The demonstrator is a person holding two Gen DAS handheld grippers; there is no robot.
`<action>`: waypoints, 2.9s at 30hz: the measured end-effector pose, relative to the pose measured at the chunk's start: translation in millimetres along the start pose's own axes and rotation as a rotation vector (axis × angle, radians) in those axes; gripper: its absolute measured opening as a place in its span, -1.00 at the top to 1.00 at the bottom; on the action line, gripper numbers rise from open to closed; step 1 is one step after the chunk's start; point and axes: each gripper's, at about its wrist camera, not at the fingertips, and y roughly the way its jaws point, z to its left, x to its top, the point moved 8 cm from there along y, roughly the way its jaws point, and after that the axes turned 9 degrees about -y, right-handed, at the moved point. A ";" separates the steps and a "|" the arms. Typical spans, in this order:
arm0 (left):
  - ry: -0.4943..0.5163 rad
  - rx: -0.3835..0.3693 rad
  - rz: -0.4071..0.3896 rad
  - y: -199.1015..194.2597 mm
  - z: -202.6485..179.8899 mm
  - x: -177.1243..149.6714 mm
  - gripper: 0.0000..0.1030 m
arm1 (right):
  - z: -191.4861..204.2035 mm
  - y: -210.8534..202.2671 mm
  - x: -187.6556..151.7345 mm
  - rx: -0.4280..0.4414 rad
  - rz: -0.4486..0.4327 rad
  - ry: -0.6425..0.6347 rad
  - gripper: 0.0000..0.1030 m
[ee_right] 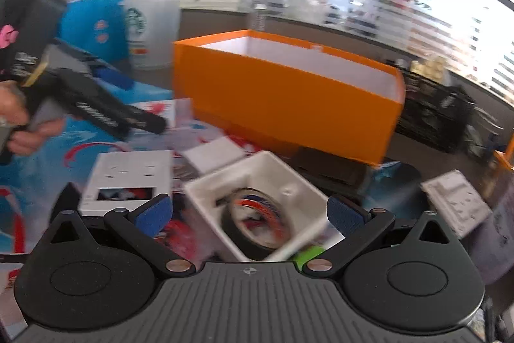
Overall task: Organize rigid objects
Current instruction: 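Grasp the clear plastic cup with the left tool while the right tool grasps the black tape roll, then lift the clear cup and tape roll and carry both over the orange box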
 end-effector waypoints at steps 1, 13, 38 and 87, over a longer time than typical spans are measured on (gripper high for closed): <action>-0.005 -0.002 0.003 1.6 0.7 -0.3 -1.00 | 1.2 2.8 1.4 -0.004 0.012 0.003 -0.98; 0.012 -0.077 0.037 16.0 -7.7 -8.8 -0.70 | -18.1 22.6 1.1 0.008 0.118 0.164 0.06; -0.119 -0.144 -0.014 -27.2 -1.3 6.1 -0.01 | -21.4 -2.4 15.6 -0.021 0.032 0.215 0.11; -0.060 -0.120 -0.204 -101.9 -23.1 82.5 0.01 | -28.3 -47.3 94.6 -0.088 -0.170 0.123 0.11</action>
